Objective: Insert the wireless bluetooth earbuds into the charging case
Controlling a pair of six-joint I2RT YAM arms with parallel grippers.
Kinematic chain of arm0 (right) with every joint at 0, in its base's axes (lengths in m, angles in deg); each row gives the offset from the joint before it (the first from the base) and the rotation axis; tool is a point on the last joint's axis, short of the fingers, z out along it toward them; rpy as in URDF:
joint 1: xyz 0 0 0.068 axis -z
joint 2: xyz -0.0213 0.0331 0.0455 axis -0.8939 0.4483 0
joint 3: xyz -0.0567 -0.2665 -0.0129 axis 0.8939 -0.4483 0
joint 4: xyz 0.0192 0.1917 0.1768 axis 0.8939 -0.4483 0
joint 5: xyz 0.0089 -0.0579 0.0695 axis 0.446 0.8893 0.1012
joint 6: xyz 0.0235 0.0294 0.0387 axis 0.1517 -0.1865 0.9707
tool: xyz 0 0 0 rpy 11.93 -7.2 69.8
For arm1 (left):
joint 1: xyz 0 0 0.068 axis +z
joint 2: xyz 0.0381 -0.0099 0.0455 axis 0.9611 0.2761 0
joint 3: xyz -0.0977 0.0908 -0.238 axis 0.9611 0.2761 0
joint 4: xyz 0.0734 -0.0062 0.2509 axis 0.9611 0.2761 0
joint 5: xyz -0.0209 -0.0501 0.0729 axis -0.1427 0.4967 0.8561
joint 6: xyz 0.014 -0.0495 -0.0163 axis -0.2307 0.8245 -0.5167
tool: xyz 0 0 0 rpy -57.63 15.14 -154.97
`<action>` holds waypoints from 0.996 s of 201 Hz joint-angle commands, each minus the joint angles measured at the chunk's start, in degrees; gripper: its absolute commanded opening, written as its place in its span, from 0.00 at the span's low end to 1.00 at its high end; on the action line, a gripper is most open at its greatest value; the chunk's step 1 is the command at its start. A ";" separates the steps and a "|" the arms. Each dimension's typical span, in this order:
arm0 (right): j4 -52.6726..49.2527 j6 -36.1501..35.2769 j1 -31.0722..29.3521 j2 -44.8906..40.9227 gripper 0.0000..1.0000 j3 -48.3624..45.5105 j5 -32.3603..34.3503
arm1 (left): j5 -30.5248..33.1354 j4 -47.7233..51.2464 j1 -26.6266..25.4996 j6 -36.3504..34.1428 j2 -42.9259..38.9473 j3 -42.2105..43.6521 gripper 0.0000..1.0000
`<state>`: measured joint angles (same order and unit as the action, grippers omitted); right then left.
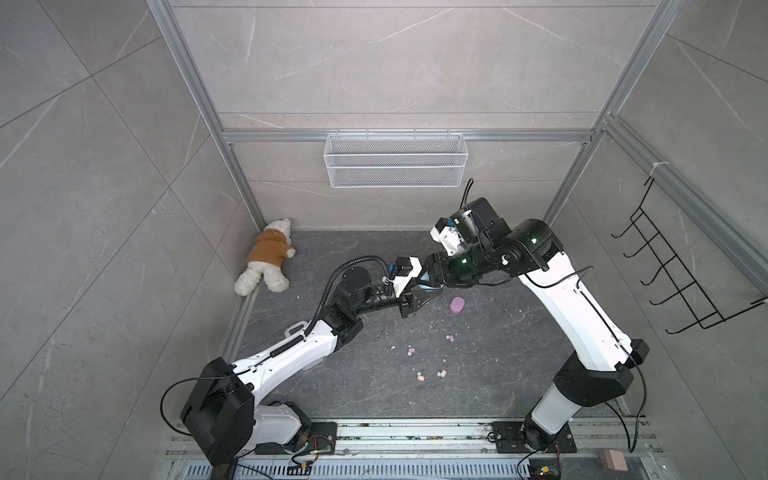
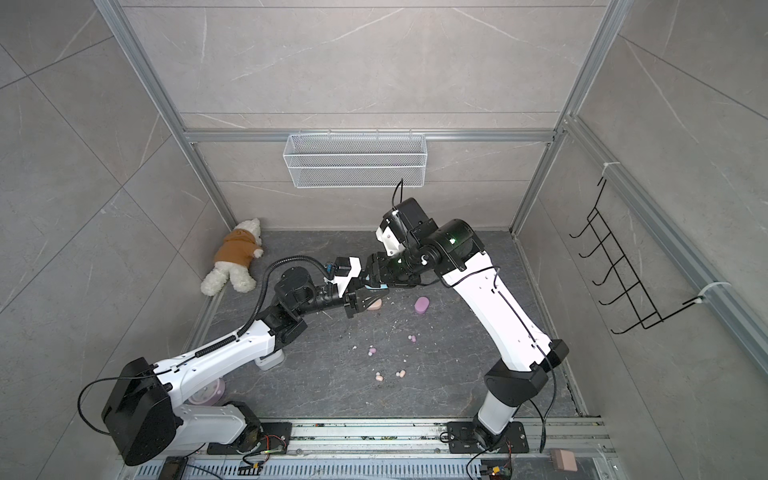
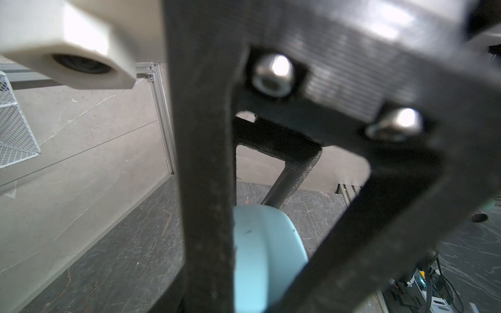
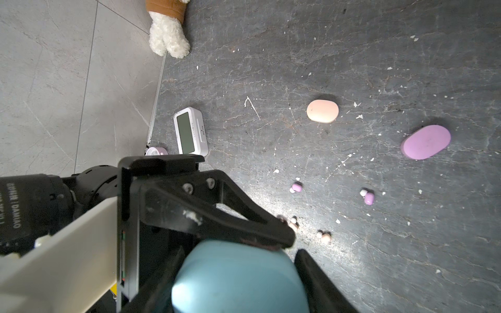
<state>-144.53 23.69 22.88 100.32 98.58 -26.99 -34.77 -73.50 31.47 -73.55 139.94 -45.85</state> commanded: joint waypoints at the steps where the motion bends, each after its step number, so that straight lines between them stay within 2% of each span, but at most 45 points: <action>1: 0.54 0.39 -0.19 -0.20 0.56 0.93 1.35 | 0.01 -0.82 -0.31 -2.21 -1.52 -2.56 0.19; 43: 0.22 0.25 1.48 -1.62 0.56 -0.35 3.65 | 1.12 0.55 -0.31 -1.45 -1.46 -2.92 0.53; 51: 0.53 0.14 2.29 -2.33 0.56 -1.32 4.18 | 1.46 1.03 -0.30 -1.21 -1.56 -2.99 0.61; 53: 0.58 0.16 2.64 -2.46 0.56 -1.75 4.25 | 1.50 1.17 -0.30 -1.19 -1.59 -2.95 0.68; 65: 1.61 0.04 4.23 -4.04 0.56 -4.39 4.27 | 2.00 2.44 -0.35 -1.21 -1.97 -2.84 0.82; 86: 4.35 -0.30 7.81 -7.36 0.56 -11.19 4.45 | 3.87 5.11 -0.21 -1.14 -3.21 -1.90 0.99; 142: 14.24 -2.20 17.94 -14.77 0.57 -36.15 11.96 | 13.45 13.12 2.10 1.11 -7.48 3.22 1.00; 164: 19.13 -2.64 19.99 -15.52 0.57 -45.63 17.90 | 15.26 17.14 3.37 1.93 -9.38 3.95 1.00; 200: 29.30 -1.65 23.46 -15.28 0.57 -57.67 20.96 | 16.17 20.17 5.35 2.86 -12.75 5.63 1.00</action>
<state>-124.16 22.16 44.71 85.80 46.06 -10.93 -20.68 -55.73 35.84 -72.15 130.61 -40.23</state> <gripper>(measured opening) 0.615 0.997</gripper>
